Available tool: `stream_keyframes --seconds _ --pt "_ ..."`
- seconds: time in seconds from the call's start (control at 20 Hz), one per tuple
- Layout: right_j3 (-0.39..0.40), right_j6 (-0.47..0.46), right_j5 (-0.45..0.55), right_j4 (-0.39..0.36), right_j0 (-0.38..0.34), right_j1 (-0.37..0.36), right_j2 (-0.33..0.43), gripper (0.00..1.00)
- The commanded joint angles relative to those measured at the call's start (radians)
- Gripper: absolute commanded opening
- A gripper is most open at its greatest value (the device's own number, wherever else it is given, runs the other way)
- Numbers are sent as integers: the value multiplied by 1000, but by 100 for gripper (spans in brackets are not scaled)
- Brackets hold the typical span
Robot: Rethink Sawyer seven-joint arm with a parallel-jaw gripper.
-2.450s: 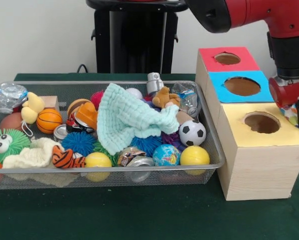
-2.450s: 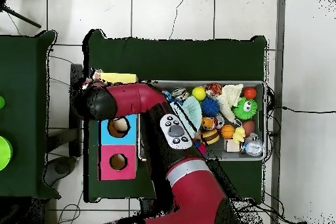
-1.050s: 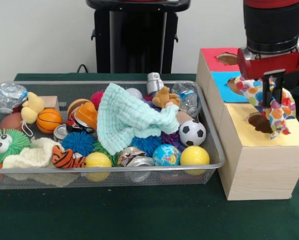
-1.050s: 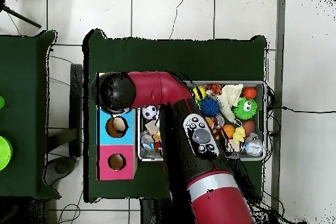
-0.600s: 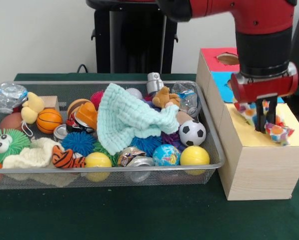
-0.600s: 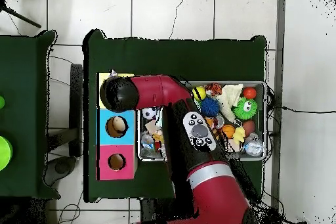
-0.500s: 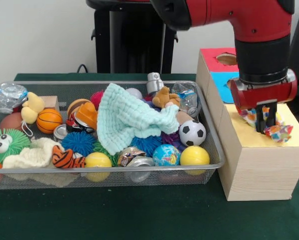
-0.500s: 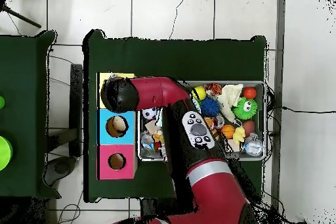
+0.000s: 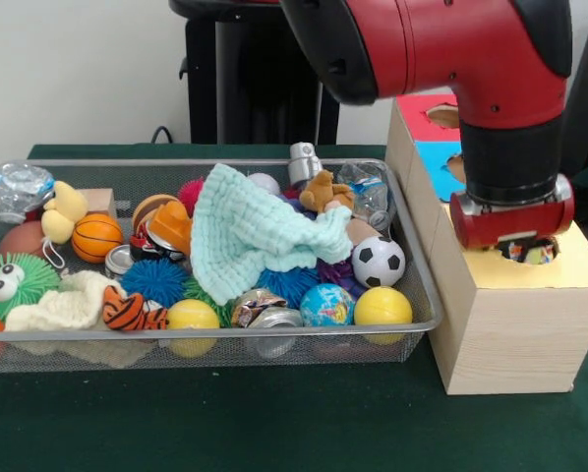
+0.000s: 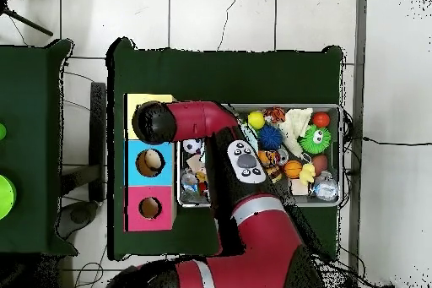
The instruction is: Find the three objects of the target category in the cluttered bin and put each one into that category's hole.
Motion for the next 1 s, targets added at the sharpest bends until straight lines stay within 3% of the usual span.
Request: stream_keyframes --seconds 0.05,0.25,0.55,0.6,0.75,1.0 --pt "-100 101 -166 -94 36 203 -89 0" --pt "-179 70 -229 -102 38 291 -99 0" --pt "-229 67 -240 -107 52 336 -119 0" --pt "-234 75 -237 -108 63 335 -134 100" --pt "-227 102 -293 -116 75 331 -152 100" --pt "-221 118 -298 -111 93 315 -181 100"
